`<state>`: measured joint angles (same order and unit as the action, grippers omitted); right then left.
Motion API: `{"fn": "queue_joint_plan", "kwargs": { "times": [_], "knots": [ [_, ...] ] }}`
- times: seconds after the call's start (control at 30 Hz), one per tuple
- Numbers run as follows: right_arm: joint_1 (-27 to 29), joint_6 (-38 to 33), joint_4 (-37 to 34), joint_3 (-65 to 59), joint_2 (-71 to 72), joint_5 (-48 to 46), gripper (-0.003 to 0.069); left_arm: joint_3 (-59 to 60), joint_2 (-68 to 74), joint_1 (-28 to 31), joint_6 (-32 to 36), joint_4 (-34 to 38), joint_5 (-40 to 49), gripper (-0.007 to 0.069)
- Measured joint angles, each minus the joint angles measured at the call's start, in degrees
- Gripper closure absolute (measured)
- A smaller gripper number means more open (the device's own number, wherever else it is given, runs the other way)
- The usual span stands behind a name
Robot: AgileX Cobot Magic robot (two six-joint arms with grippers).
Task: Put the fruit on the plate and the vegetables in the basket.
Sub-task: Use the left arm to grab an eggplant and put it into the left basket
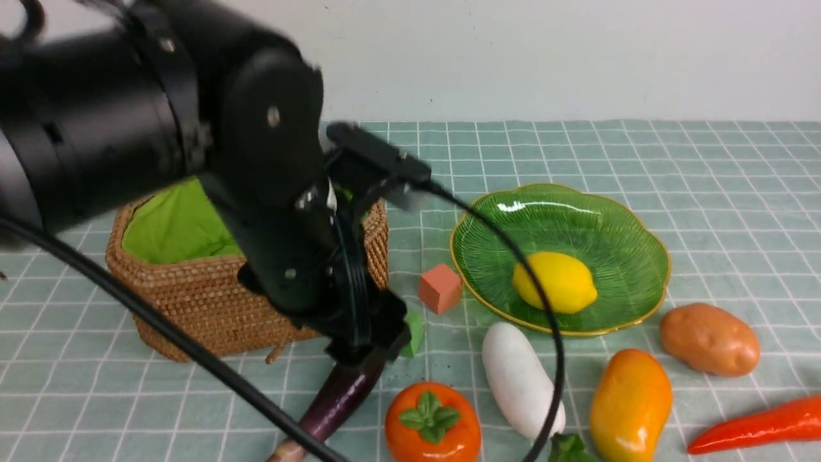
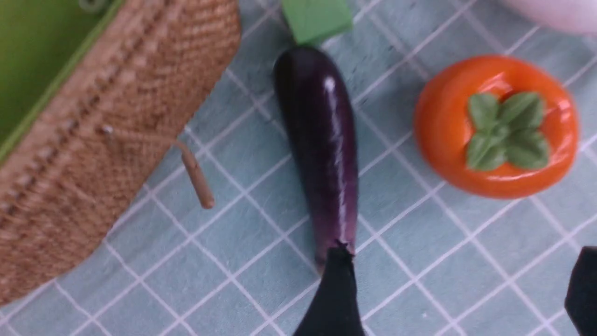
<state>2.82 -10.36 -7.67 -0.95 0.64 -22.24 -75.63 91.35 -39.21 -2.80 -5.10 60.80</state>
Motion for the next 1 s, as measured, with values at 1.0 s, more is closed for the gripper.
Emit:
{"fn": "queue_joint_plan", "kwargs": {
  "times": [1.0],
  "knots": [
    [0.0, 0.0, 0.0, 0.0, 0.0, 0.0, 0.0418, 5.2, 4.6, 0.0, -7.5, -17.2, -1.9, 0.0277]
  ]
}}
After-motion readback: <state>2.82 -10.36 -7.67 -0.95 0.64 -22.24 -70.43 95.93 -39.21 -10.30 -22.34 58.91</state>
